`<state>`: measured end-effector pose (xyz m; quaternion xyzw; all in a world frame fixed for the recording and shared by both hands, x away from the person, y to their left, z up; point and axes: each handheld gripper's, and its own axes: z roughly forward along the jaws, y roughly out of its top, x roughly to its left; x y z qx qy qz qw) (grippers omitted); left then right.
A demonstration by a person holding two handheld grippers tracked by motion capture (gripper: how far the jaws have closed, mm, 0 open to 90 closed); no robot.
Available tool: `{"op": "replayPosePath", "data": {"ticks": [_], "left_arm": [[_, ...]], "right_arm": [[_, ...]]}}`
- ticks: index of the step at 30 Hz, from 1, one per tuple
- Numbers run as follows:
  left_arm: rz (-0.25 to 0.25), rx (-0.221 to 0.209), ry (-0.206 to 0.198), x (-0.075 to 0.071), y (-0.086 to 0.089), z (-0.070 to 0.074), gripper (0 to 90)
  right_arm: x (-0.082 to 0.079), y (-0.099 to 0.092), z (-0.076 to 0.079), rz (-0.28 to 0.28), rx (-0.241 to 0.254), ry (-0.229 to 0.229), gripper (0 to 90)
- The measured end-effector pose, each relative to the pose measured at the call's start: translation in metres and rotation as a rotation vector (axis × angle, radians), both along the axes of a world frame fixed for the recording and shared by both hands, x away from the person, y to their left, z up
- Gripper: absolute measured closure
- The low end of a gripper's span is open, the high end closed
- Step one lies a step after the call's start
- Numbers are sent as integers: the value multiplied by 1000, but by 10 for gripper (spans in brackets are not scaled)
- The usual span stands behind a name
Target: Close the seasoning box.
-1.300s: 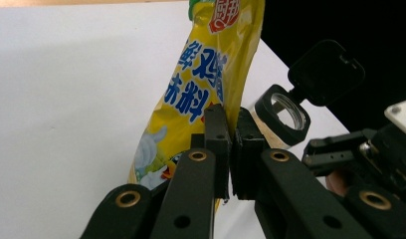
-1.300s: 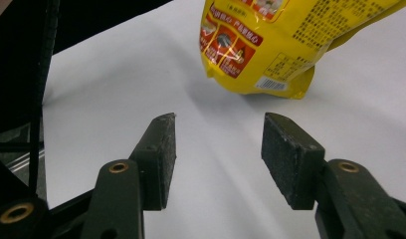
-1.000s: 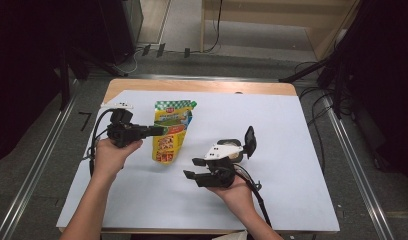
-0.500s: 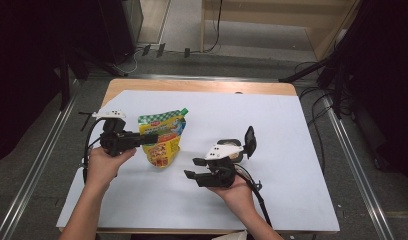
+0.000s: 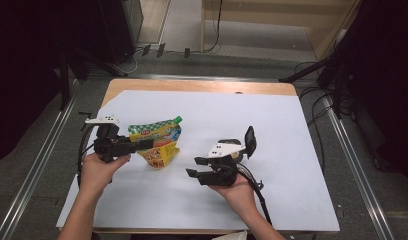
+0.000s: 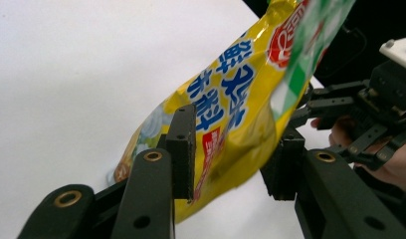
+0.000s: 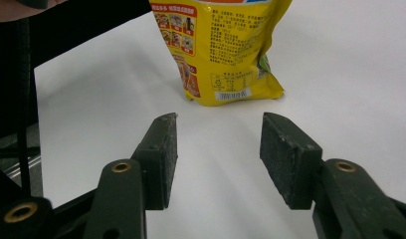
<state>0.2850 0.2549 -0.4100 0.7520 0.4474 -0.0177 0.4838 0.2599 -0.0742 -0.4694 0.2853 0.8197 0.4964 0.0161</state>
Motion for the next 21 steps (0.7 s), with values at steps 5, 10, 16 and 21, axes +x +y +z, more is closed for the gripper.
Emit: {"op": "replayPosePath", "data": {"ticks": [5,10,16,21], "left_arm": [[-3,34,18,-2,2,-1,592],[-2,38,34,-2,8,-1,561],[3,44,57,-3,13,-2,515],[-4,42,86,-2,18,-4,495]], "right_arm": [[2,-3,1,-13,-8,21,509],[6,-6,2,-15,-21,48,509],[8,-10,6,-22,-32,48,515],[10,-15,11,-26,-43,46,526]]}}
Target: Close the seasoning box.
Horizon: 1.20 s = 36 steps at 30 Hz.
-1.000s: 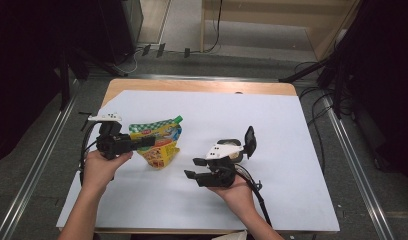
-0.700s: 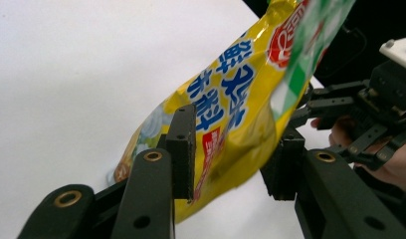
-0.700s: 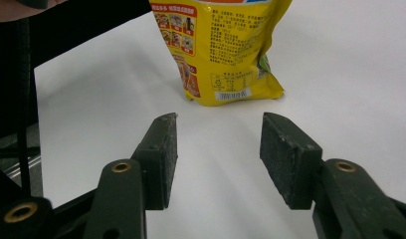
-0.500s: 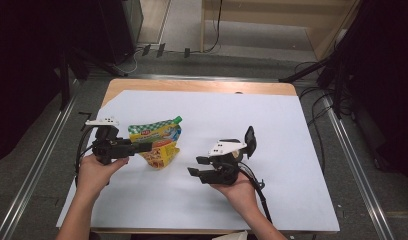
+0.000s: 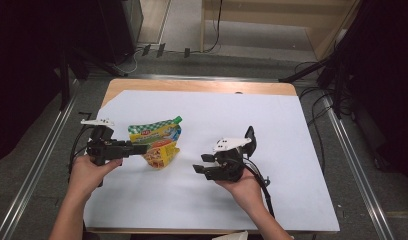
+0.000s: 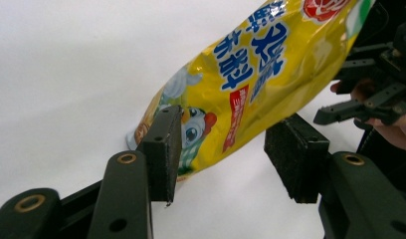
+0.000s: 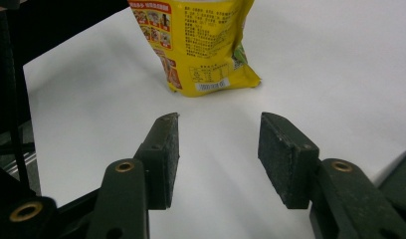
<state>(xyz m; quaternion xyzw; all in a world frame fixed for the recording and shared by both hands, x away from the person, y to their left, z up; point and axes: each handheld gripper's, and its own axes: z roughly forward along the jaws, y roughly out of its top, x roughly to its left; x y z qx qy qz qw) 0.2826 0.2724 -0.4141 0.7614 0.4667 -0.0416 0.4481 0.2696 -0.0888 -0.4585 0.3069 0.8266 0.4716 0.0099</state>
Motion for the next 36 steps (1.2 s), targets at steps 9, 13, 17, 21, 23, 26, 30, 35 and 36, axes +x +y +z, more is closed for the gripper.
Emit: {"op": "replayPosePath", "data": {"ticks": [9,13,17,21,23,26,30,35,36], "left_arm": [[13,13,2,-2,8,1,471],[22,14,4,-2,12,1,469],[35,11,3,-3,16,2,459],[35,11,-8,-3,19,4,446],[34,13,-10,-4,21,4,438],[39,8,-13,-4,23,5,433],[46,10,-18,-5,27,7,434],[58,-1,-27,-7,33,9,432],[61,-3,-29,-7,34,10,432]], "right_arm": [[2,-11,7,-15,4,6,559],[3,-17,10,-25,5,10,588],[4,-24,15,-34,0,0,627],[6,-31,19,-40,1,5,690],[7,-34,21,-36,1,8,724],[8,-38,24,-38,7,17,771],[9,-44,27,-41,14,30,852],[11,-52,33,-44,3,27,900],[11,-53,34,-46,2,33,900]]}}
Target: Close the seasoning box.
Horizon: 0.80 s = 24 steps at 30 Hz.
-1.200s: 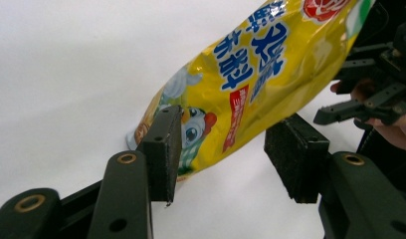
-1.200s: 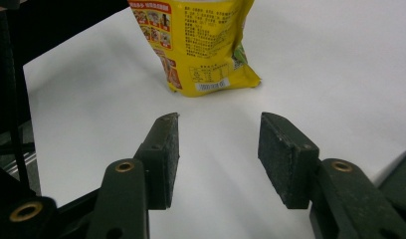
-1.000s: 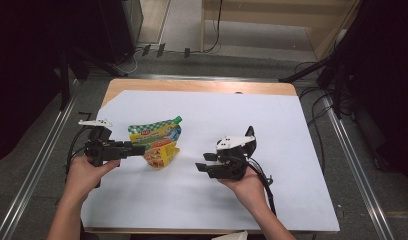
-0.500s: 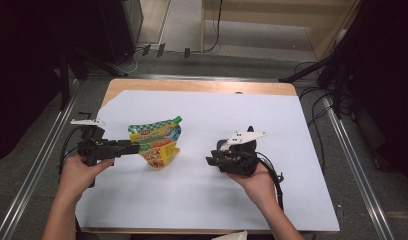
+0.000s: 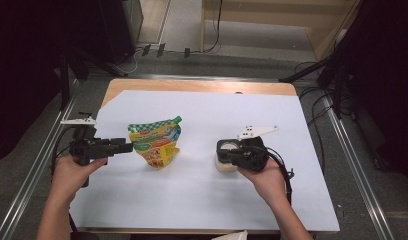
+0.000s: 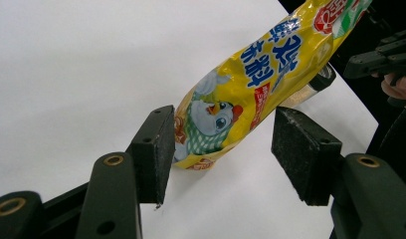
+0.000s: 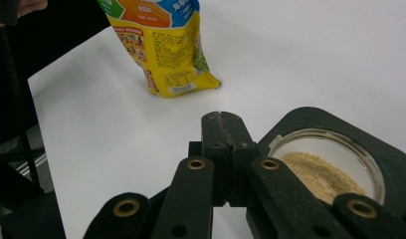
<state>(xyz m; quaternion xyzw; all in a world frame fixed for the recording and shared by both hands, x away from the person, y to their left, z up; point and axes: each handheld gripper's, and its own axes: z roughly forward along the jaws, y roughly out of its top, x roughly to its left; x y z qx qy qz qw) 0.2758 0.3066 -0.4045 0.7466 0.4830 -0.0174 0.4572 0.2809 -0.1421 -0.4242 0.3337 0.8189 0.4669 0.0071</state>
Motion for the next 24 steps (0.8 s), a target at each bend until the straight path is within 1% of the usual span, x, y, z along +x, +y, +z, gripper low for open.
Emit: {"op": "replayPosePath", "data": {"ticks": [1,4,7,9,12,14,16,18,24], "left_arm": [[3,-3,0,0,1,0,432],[9,7,-2,-1,3,0,433],[29,8,-1,-1,7,0,438],[38,17,6,0,8,0,439],[37,23,5,1,6,-2,438],[33,32,2,2,5,-3,437],[30,40,8,3,3,-5,435],[28,50,11,4,2,-6,435],[35,52,18,6,2,-10,427]], "right_arm": [[1,-2,1,-2,1,-1,900],[2,-8,6,-12,-12,-14,900],[3,-15,9,-22,-7,-12,900],[5,-20,11,-29,-6,-9,900],[6,-26,14,-30,4,-5,900],[6,-28,17,-30,3,-4,900],[6,-30,20,-34,-3,-10,900],[6,-34,23,-36,9,-9,900],[6,-49,36,-62,26,-25,900]]}}
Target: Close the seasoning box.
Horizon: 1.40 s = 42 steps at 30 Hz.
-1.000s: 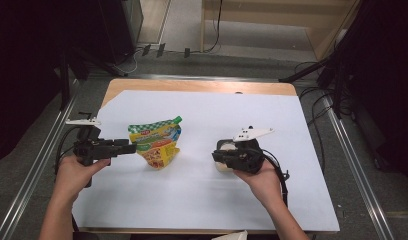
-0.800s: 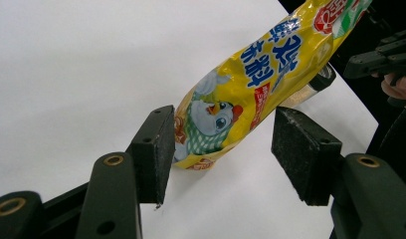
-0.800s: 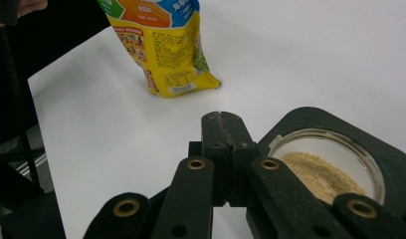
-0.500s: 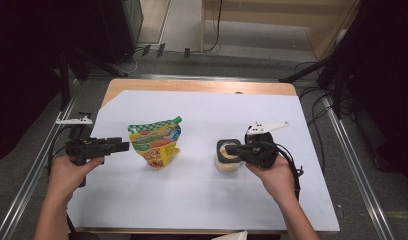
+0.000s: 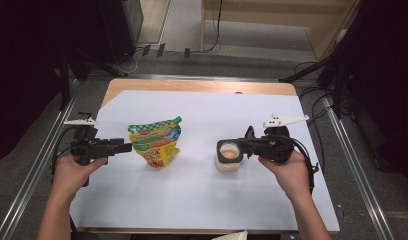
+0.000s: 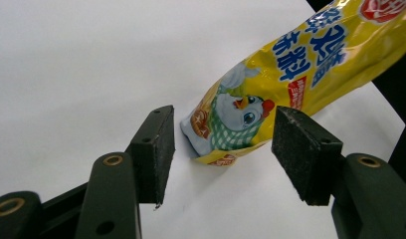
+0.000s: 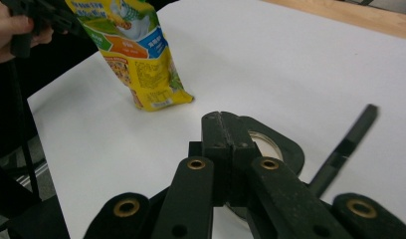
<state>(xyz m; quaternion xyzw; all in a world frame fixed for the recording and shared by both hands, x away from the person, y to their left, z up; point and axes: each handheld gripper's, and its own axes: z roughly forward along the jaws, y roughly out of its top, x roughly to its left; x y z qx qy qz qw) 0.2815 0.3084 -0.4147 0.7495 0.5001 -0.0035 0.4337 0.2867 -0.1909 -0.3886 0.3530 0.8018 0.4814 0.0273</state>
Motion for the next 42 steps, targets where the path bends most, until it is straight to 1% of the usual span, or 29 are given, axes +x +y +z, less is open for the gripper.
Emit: {"op": "replayPosePath", "data": {"ticks": [4,9,14,15,16,19,20,22,25,26,27,30,31,32,33,34,35,38,41,42], "left_arm": [[8,6,-1,2,-1,-3,419],[11,9,-7,3,-3,-5,415],[10,15,-9,4,-4,-6,413],[10,15,-9,4,-4,-6,413],[11,14,-13,4,-5,-6,413],[10,10,-7,4,-5,-6,411],[13,7,-4,4,-5,-6,409],[19,8,-6,4,-6,-7,410],[23,10,-5,5,-7,-7,413],[21,10,-5,5,-7,-7,414],[21,11,-4,5,-7,-8,414],[19,10,-2,5,-7,-8,412],[20,9,-2,5,-7,-8,412],[19,11,-3,5,-7,-8,411],[19,11,-3,5,-7,-8,411],[20,12,-4,5,-7,-8,411],[20,12,-5,5,-8,-8,411],[21,14,-3,5,-8,-8,411],[22,11,-4,5,-7,-8,406],[27,7,-6,5,-6,-8,404]], "right_arm": [[-1,-10,8,-12,1,-13,900],[0,-24,14,-49,13,-13,900],[1,-37,17,-77,23,-19,900],[1,-37,17,-77,23,-19,900],[1,-43,18,-97,22,-23,900],[2,-47,17,-111,16,-24,900],[4,-49,15,-129,2,-24,900],[5,-51,13,-134,-2,-19,900],[8,-54,6,-153,-2,1,900],[11,-55,0,-164,-5,13,900],[11,-55,0,-164,-5,13,900],[14,-55,-8,-174,-10,24,900],[15,-55,-11,-175,-12,31,900],[18,-54,-17,-177,-8,42,900],[18,-54,-17,-177,-8,42,900],[19,-51,-22,-173,-9,55,900],[19,-51,-22,-173,-9,55,900],[21,-45,-29,-161,-19,67,900],[22,-39,-33,-149,-27,70,900],[22,-36,-34,-143,-38,69,900]]}}
